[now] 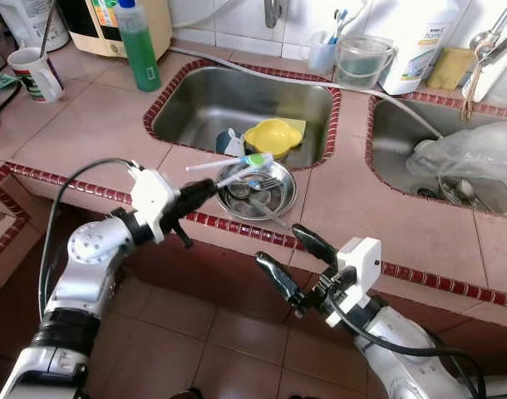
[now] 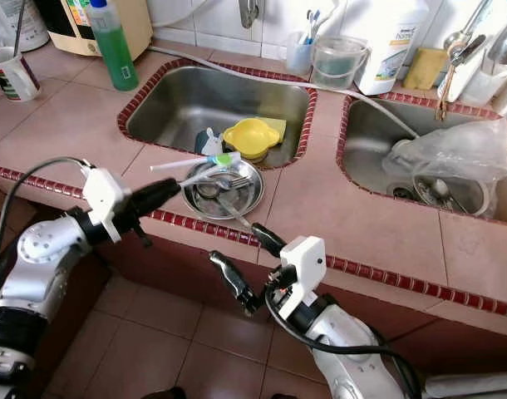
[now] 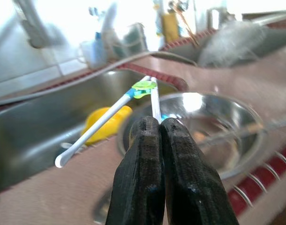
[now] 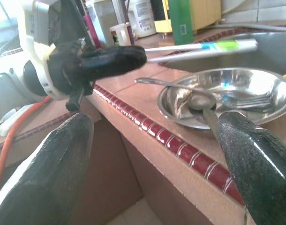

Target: Kitchen organization

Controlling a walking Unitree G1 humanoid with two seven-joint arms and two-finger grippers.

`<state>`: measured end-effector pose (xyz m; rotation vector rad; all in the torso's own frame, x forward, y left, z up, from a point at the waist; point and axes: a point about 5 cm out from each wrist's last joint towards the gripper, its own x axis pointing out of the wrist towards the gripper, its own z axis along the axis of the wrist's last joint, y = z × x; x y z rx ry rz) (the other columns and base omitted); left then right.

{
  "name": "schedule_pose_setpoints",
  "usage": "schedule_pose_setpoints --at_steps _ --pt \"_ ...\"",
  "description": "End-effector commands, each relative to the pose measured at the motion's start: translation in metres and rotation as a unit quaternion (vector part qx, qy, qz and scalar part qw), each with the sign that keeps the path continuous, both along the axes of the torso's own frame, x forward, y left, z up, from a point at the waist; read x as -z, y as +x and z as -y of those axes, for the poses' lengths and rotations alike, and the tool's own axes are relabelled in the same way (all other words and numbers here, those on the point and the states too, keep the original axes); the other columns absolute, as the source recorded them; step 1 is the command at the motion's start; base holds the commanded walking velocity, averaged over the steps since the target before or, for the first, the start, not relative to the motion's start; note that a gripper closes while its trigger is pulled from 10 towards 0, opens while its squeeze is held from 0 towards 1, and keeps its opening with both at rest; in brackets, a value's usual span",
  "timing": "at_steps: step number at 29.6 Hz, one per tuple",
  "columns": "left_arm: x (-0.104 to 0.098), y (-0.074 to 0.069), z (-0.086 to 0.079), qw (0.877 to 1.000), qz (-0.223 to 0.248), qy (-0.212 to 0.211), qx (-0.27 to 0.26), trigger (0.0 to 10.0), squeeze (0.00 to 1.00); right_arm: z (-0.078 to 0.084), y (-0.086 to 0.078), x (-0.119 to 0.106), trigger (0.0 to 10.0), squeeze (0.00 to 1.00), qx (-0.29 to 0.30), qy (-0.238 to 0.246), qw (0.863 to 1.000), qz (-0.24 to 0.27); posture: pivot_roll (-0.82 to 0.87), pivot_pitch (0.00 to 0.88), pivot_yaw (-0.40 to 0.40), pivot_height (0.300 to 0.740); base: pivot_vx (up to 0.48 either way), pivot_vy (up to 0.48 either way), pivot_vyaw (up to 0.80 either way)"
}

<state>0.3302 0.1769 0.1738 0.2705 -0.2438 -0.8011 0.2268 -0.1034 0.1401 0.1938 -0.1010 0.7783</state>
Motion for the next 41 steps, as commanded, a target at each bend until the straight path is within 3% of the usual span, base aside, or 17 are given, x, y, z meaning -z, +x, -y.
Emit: schedule_pose_setpoints --at_steps 1,2,3,5,6,10,15,19,30,41 --pt "-0.005 0.003 -0.001 1.0 -0.001 -0.02 -0.007 0.0 0.0 0.003 0.003 0.0 10.0 0.0 0.01 0.004 1.0 0.002 0.01 0.125 0.024 0.74 0.0 0.0 0.0" --pt "-0.006 0.004 -0.001 1.0 -0.002 -0.024 -0.008 0.0 0.0 0.004 0.004 0.0 10.0 0.0 0.012 0.005 1.0 0.004 0.01 0.125 0.024 0.74 0.0 0.0 0.0" --pt "-0.01 0.005 0.001 0.999 -0.004 -0.047 -0.013 7.2 0.0 0.006 0.008 -0.002 10.0 0.0 0.024 0.01 1.0 0.008 0.01 0.115 0.024 0.74 0.0 0.0 0.0" --pt "-0.012 0.006 0.002 0.998 -0.005 -0.061 -0.016 7.2 0.0 0.007 0.01 -0.003 10.0 0.0 0.032 0.012 0.999 0.011 0.01 0.115 0.024 0.74 0.0 0.0 0.0" --pt "-0.012 0.007 0.004 0.996 -0.016 -0.081 -0.021 10.0 0.0 0.008 0.012 -0.005 10.0 0.0 0.04 0.014 0.999 0.018 0.01 0.11 0.025 0.74 0.0 0.0 0.0" --pt "-0.013 0.009 0.005 0.993 -0.024 -0.111 -0.033 10.0 0.0 0.014 0.018 -0.008 10.0 0.0 0.079 0.016 0.996 0.034 0.0 0.101 0.031 0.74 0.0 0.0 0.0" --pt "-0.013 0.011 0.008 0.984 -0.024 -0.157 -0.081 10.0 0.0 0.028 0.031 -0.018 10.0 0.0 0.167 0.023 0.983 0.069 -0.01 0.087 0.031 0.74 0.0 0.0 0.0" --pt "-0.013 0.011 0.009 0.979 -0.022 -0.172 -0.105 10.0 0.0 0.031 0.036 -0.018 10.0 0.0 0.189 0.026 0.979 0.073 -0.01 0.086 0.026 0.74 0.0 0.0 0.0" --pt "-0.014 0.014 0.011 0.98 -0.029 -0.163 -0.109 10.0 0.0 0.029 0.04 -0.018 10.0 0.0 0.192 0.031 0.978 0.077 0.0 0.09 0.028 0.74 0.0 0.0 0.0" --pt "-0.015 0.016 0.014 0.982 -0.034 -0.154 -0.107 10.0 0.0 0.028 0.04 -0.016 10.0 0.0 0.194 0.033 0.977 0.079 -0.01 0.095 0.034 0.74 0.253 0.0 0.0"
